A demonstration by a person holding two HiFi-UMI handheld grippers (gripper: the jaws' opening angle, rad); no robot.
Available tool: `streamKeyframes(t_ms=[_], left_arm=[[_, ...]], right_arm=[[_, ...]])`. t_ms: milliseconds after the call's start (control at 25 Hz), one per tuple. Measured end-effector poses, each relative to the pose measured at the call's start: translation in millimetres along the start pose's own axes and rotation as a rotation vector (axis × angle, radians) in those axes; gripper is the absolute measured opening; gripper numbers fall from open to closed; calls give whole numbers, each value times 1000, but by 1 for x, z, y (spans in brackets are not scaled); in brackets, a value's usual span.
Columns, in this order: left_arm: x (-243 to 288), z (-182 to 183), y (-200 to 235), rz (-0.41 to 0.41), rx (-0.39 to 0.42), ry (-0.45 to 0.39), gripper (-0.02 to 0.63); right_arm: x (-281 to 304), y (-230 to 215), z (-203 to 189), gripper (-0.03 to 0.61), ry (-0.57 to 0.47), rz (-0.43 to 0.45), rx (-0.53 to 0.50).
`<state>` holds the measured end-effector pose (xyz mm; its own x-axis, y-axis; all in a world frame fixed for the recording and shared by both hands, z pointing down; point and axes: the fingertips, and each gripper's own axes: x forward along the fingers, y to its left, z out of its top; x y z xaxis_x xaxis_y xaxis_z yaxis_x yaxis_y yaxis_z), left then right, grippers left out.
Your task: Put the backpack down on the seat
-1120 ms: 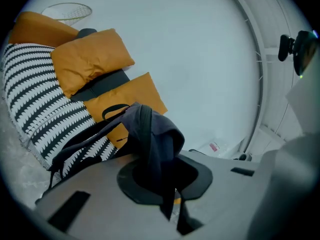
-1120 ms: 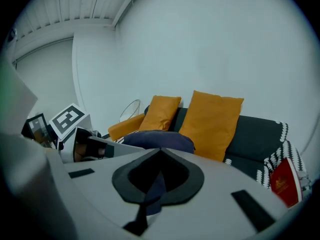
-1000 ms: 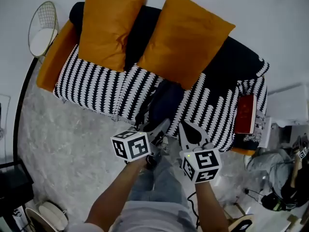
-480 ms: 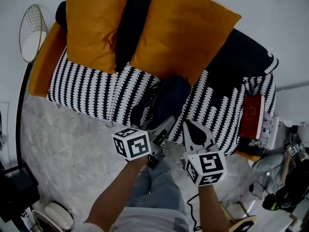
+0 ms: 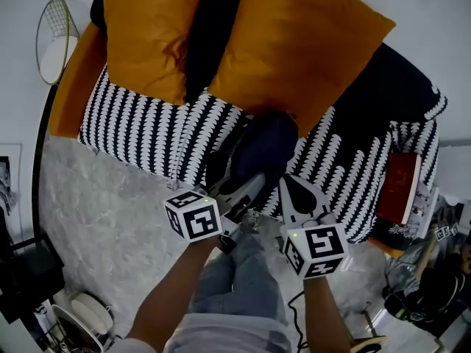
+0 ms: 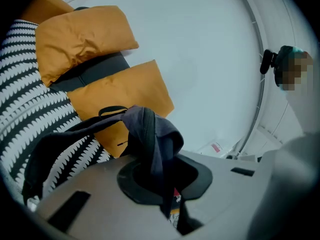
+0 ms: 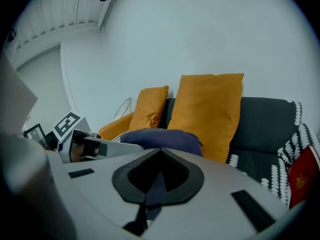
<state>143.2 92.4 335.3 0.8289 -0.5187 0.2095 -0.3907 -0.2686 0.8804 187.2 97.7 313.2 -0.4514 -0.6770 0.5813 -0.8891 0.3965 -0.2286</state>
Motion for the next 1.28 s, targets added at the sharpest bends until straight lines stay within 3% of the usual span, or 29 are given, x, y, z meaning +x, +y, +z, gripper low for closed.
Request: streamKeyframes(t_ms=[200,640,960,1160,1280], left_arm=[[-27,20,13,63,17,-35,31],[-43,43,54,95,30,-59,32],[-67,53,94,75,6,-38,32],[-81,55,145,78,4,-12,32],[-80,67,158,57,-24,0,32]], right_arm=[[14,21,11,2,9,62,-26],[54,45,10,2,44,150,-44],[82,71,-4,2,69,125,-19],[125,91,-29,2,71,126,11],[141,95,-23,2,83,129,25]])
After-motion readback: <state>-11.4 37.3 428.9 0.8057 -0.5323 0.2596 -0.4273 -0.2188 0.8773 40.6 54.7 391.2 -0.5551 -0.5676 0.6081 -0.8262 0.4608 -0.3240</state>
